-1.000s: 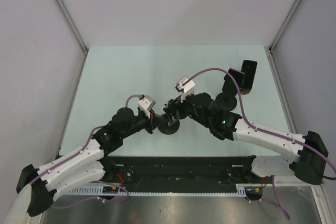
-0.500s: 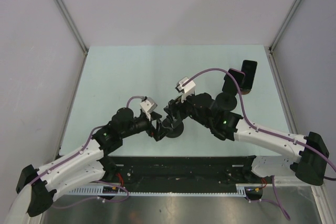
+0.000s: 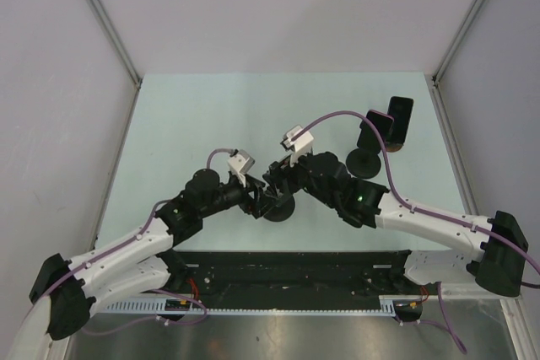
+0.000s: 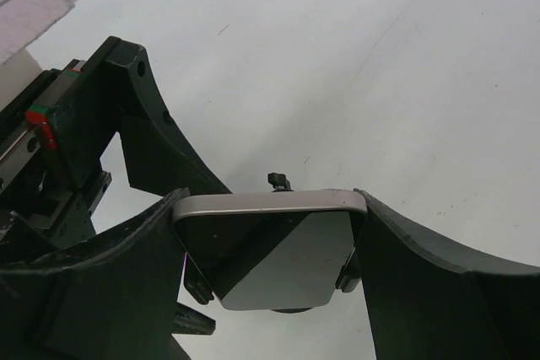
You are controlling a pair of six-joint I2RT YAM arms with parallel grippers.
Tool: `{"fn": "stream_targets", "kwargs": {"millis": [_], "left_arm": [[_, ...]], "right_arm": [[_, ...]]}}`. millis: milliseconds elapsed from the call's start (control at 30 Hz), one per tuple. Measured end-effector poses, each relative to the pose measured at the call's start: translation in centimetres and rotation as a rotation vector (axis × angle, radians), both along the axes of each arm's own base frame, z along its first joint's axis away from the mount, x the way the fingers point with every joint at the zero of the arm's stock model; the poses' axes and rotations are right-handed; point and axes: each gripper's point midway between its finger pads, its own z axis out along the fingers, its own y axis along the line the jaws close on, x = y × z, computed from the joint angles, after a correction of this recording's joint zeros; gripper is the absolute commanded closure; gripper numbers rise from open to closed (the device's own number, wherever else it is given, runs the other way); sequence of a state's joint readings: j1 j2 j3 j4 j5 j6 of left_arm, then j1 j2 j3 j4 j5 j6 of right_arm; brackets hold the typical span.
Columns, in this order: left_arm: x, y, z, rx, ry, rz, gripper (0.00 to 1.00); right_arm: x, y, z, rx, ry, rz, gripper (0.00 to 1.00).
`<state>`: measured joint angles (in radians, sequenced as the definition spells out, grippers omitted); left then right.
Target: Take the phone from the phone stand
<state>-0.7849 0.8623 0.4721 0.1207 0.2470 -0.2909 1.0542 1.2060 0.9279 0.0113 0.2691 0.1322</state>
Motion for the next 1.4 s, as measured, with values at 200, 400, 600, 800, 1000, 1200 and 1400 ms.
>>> {"fn": "stream_targets", "kwargs": {"millis": [200,400,600,800,1000,1200,1400], "left_arm": [[0.3,-0.6,0.6,-0.035,0.012,0.006,0.76],[0.1,-1.0,1.0,-0.049,0.009,-0.009,1.0],[0.1,-0.6,1.1,-0.054,-0.004,0.004,1.0],[0.2,-0.2,1.2,-0.061,-0.007,0.009,1.0],[0.2,0.0,1.2,-0.07,0.0,-0.008,1.0],[0.4,0.7,1.3,-0.092,0.005,-0.012,1.0],[0.2,1.0,1.4,-0.109,0.012,-0.025,1.0]], "right_arm": [[0.0,0.0,0.0,0.001,0.0,-0.017,1.0],[0.3,-0.1,0.0,0.004,-0.005,-0.036,1.0],[0.5,0.0,0.1,0.012,-0.001,-0.007,1.0],[0.5,0.3,0.2,0.021,0.005,0.059,1.0],[0.5,0.4,0.2,0.029,0.014,0.103,1.0],[0.3,0.4,0.5,0.039,0.019,0.147,1.0],[0.0,0.5,0.5,0.053,0.034,0.2,1.0]]}}
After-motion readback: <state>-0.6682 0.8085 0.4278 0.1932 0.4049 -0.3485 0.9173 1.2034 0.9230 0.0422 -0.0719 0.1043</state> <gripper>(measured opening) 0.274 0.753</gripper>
